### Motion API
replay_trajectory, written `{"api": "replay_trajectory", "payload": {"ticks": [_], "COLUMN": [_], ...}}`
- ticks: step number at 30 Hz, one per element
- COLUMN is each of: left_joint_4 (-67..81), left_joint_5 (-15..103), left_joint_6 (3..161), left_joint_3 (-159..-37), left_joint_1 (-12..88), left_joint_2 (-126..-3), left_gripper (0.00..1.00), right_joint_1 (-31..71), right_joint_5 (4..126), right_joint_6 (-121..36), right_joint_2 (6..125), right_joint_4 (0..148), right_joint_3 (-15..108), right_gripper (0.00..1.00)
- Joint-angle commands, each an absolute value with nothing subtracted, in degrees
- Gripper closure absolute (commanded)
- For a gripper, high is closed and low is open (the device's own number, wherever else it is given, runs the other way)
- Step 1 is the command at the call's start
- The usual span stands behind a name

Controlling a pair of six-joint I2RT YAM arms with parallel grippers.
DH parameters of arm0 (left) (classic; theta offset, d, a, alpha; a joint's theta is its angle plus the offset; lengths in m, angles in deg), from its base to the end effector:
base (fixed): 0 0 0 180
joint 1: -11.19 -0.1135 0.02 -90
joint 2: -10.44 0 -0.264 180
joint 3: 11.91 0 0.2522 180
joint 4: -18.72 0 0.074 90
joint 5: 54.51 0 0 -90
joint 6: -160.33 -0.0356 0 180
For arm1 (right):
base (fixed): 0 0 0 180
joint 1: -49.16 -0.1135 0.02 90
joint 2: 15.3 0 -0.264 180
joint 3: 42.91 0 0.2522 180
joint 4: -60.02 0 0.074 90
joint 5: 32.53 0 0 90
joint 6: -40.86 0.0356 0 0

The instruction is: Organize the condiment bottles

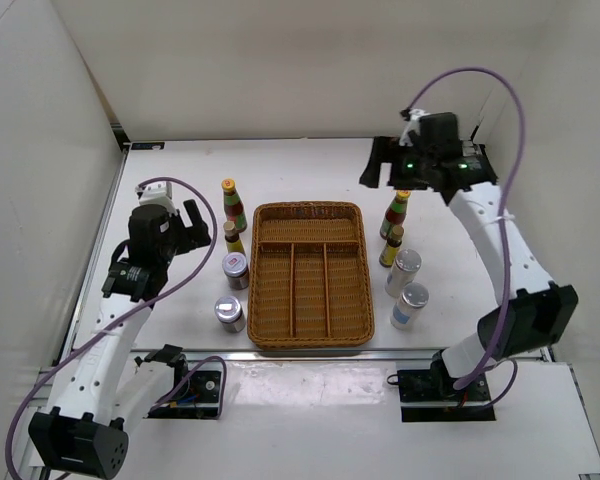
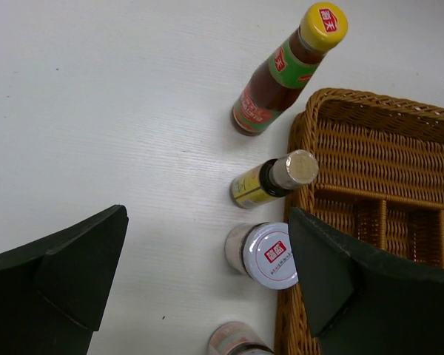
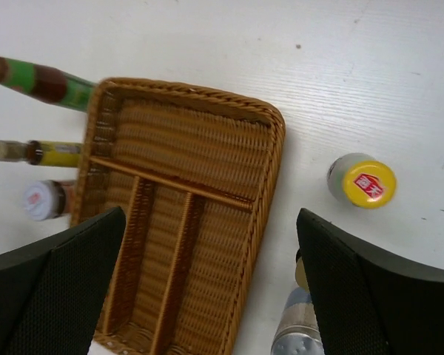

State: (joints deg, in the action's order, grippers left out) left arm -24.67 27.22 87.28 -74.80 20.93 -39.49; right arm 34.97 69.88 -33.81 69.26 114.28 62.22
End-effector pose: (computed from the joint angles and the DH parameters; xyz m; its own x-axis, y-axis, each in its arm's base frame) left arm 0.1881 -0.0271 0.3168 -0.4907 -0.2085 -0.8460 -0.1023 0.9780 -0.1817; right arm 0.3099 0.0863 0.4046 -0.6278 0.1076 -0.7709 -0.2559 0.9068 0.3349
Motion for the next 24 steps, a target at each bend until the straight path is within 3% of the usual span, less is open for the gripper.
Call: {"api": "replay_trajectory", "payload": {"ticks": [1, 9, 17, 21, 24], "left_joint_4": [-23.69, -24.22, -24.22, -24.22, -24.22], "left_joint_5": [22.49, 21.43, 21.43, 21.43, 21.43], "left_joint_6": [87.73, 87.73, 87.73, 87.73, 87.73], "left_joint_3": [-75.16, -75.16, -75.16, -75.16, -75.16], "left_joint_1": [21.56, 23.41, 23.41, 23.41, 23.41], "left_joint_2": [-37.9, -39.13, -39.66, -40.18, -40.18], "left_gripper": [0.0, 0.0, 0.0, 0.0, 0.0], "right_joint_1": [28.96, 26.05, 28.33, 29.56, 30.71], "right_joint_5": [52.49, 37.79, 35.76, 38.4, 39.45], "right_joint_6": [-36.05, -34.29, -34.46, -32.8, -32.0], "right_joint_2": [72.4, 74.96, 80.67, 82.78, 83.4], "right_joint_4": [118.08, 117.47, 118.08, 118.08, 118.08], "right_joint_3": [64.9, 63.49, 65.86, 65.34, 63.94], "right_gripper": [0.0, 0.05, 0.06, 0.15, 0.17]}}
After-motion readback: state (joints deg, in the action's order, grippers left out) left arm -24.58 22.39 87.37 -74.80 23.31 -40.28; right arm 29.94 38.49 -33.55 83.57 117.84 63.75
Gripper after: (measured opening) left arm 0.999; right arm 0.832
